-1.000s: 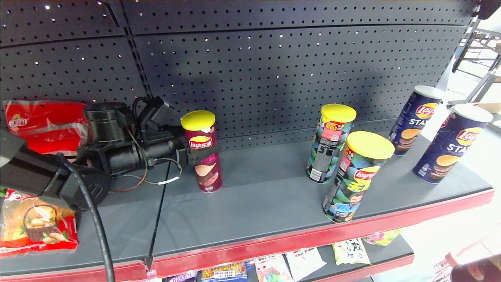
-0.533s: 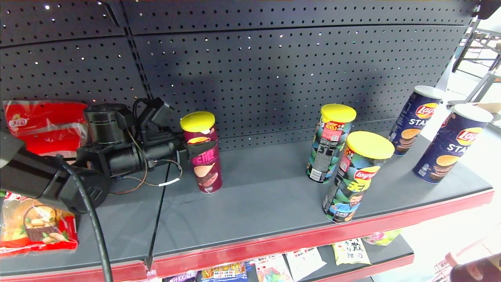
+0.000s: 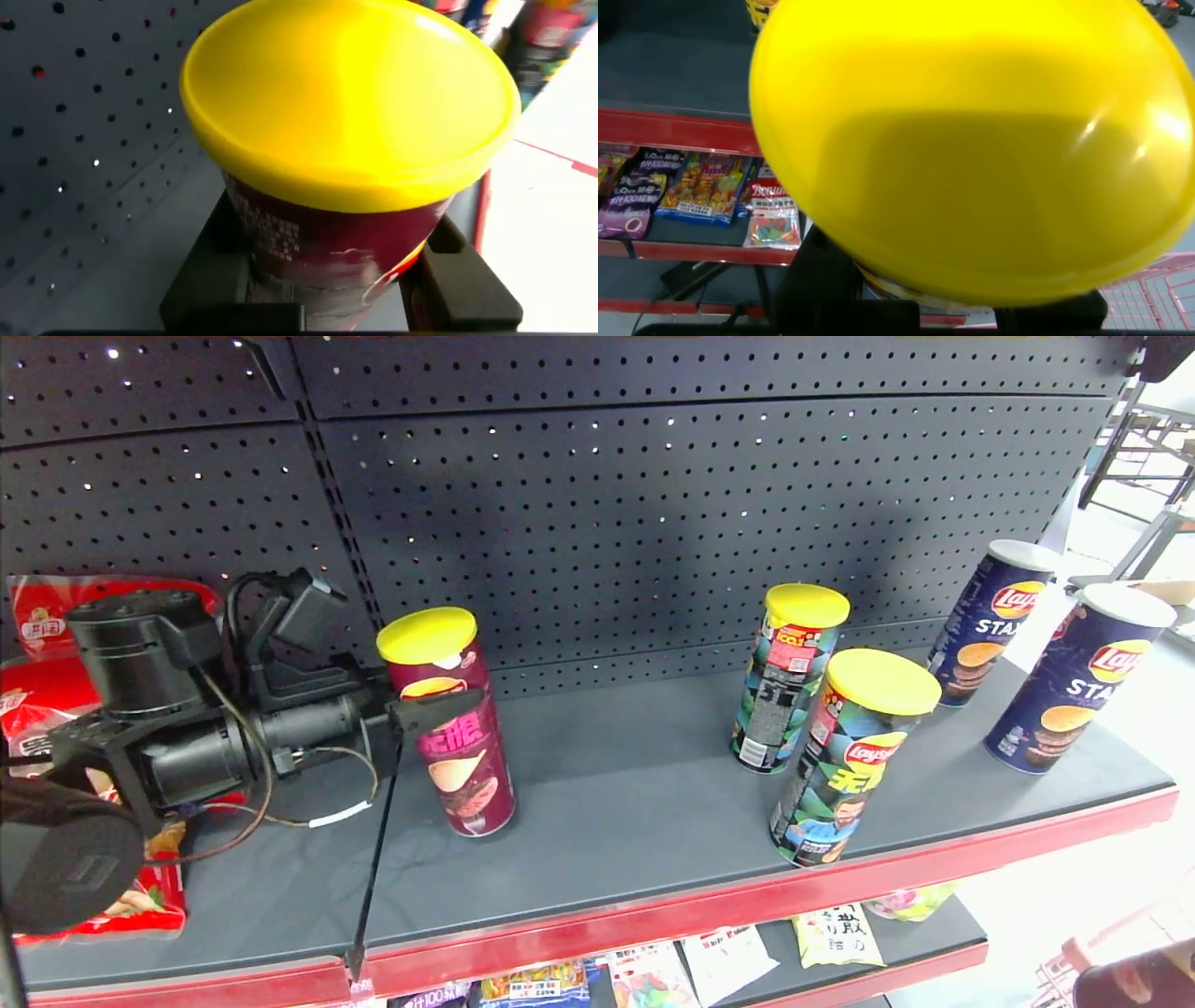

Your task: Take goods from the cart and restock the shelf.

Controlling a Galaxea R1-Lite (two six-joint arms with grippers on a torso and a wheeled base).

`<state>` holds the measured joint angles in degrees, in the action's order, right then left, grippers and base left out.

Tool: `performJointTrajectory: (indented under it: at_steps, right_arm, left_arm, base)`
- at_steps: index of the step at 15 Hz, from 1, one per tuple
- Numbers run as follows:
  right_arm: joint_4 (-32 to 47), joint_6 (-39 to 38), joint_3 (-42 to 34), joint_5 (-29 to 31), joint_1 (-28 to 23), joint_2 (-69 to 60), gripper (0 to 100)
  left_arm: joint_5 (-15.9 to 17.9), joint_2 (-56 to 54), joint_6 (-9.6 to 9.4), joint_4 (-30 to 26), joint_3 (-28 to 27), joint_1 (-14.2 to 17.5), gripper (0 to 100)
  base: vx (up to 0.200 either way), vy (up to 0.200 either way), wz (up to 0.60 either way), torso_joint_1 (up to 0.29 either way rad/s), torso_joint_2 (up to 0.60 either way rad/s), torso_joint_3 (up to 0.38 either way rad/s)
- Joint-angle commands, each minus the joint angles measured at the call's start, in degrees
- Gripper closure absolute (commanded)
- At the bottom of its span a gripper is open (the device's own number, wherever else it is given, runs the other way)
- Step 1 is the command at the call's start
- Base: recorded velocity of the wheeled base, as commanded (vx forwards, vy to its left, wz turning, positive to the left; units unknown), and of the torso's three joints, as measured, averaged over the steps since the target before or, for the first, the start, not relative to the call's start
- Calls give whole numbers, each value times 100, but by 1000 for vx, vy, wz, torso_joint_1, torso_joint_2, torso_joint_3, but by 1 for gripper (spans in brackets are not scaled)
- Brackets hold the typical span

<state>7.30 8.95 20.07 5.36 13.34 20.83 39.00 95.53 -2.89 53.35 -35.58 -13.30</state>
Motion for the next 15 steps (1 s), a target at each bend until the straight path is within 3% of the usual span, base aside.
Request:
performJointTrajectory:
  at_steps: [1,5,15]
  right_arm:
    - [-1,2,6,0,2,8,100]
    - [-18,2,85,-9,2,140,100]
    - [-18,-77,147,-9,2,158,100]
  left_arm:
    - [-24,-693,-10,0,553,-6,100]
    - [-191,-1159,-36,9,1431,3,100]
    - [-358,-1150,-89,18,1642,3,100]
  base:
    - [0,0,0,0,0,0]
    - [0,0,0,0,0,0]
    - [0,0,0,0,0,0]
